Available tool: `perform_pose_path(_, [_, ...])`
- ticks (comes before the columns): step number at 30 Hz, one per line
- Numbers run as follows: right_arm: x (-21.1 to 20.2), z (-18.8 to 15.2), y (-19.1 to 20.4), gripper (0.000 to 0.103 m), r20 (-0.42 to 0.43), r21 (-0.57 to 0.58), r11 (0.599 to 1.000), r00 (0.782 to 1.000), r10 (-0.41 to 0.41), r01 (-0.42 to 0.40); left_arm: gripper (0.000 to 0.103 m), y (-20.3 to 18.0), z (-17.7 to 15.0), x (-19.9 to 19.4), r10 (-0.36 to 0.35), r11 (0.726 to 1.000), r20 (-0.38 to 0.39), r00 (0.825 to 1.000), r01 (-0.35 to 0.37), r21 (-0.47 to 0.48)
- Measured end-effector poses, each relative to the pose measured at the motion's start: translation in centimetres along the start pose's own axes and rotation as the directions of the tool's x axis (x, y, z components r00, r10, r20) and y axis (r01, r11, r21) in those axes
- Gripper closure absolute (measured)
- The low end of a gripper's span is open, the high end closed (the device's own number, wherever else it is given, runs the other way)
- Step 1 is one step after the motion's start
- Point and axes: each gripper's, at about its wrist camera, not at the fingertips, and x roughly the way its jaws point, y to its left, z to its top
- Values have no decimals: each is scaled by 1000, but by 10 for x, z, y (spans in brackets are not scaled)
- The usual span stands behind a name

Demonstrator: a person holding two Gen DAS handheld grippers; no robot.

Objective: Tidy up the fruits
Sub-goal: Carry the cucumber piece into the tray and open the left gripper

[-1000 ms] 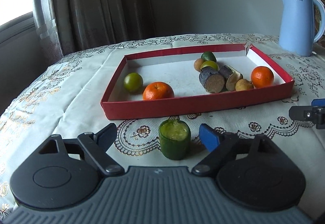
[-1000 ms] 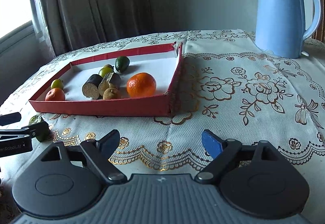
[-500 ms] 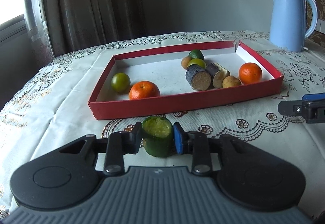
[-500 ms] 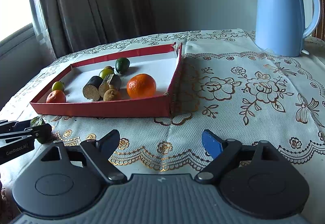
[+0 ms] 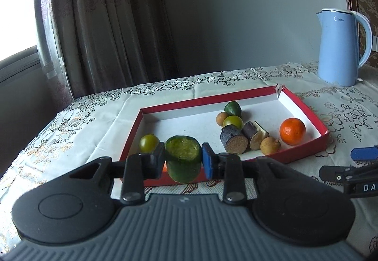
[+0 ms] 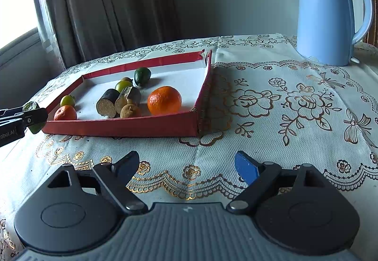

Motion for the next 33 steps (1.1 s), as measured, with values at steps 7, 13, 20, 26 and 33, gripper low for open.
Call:
perform_pose_path(7, [0, 0, -1, 15, 0, 3, 1000, 1000, 2, -2, 73, -2, 24, 16, 9, 1000, 9, 1000, -9, -22])
perform_pose_path(13, [0, 0, -1, 15, 0, 4, 1000, 1000, 2, -2, 73, -5, 31, 38, 33, 999, -11, 999, -33, -37])
perform_pose_path(20, [1, 1, -2, 14, -1, 10, 1000, 1000, 9, -9, 73, -4, 32, 66, 40, 997, -59, 997, -44, -62])
perform_pose_path(26, [1, 1, -2, 14, -1, 11, 1000, 1000, 9, -9, 73, -3, 28, 83, 30, 996, -97, 995, -38, -82])
perform_pose_path(33, [2, 0, -1, 13, -1, 10, 1000, 1000, 10, -10, 49, -5, 23, 90, 17, 996, -104, 994, -26, -82])
